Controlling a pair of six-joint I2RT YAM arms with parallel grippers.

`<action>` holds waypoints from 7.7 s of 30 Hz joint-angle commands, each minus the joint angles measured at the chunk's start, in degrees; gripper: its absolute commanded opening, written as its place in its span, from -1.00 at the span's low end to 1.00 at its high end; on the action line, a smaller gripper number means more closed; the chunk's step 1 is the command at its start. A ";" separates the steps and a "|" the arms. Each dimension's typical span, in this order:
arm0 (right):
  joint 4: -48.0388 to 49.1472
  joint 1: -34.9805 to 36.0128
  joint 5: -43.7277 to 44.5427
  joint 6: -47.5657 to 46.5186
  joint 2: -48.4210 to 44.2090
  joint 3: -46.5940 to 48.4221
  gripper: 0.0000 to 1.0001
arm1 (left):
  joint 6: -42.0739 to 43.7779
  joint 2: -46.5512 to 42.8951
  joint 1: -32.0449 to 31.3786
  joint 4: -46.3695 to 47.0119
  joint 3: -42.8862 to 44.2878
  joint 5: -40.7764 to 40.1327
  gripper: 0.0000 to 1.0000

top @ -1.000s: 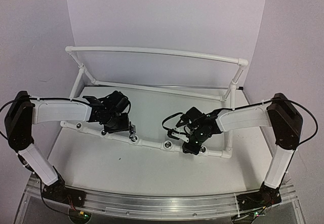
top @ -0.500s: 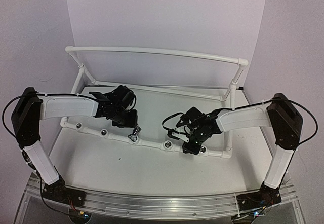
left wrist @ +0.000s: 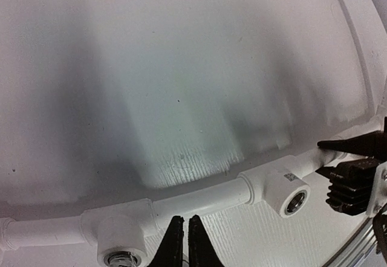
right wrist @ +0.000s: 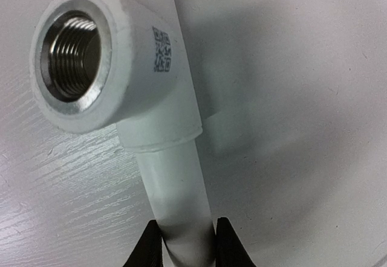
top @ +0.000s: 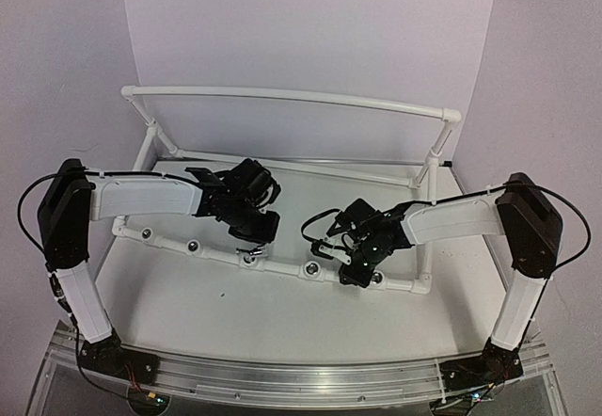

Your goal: Install the water faucets

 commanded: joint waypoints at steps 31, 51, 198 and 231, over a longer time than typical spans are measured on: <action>-3.99 -1.81 0.56 5.13 3.33 0.35 -0.83 | -3.49 -1.76 -7.57 -23.37 3.40 -9.02 -0.99; -3.99 -2.24 0.36 5.14 3.54 0.48 -0.83 | -9.84 -5.19 -9.25 -20.32 -5.45 -12.85 -0.97; -4.14 -3.38 0.21 5.57 3.92 0.48 -0.85 | 8.70 0.33 -2.85 -6.12 3.34 -5.01 -0.97; -4.17 -3.99 0.28 5.36 4.19 0.62 -0.85 | -2.86 -6.77 -11.89 -19.21 -1.60 -17.36 -0.96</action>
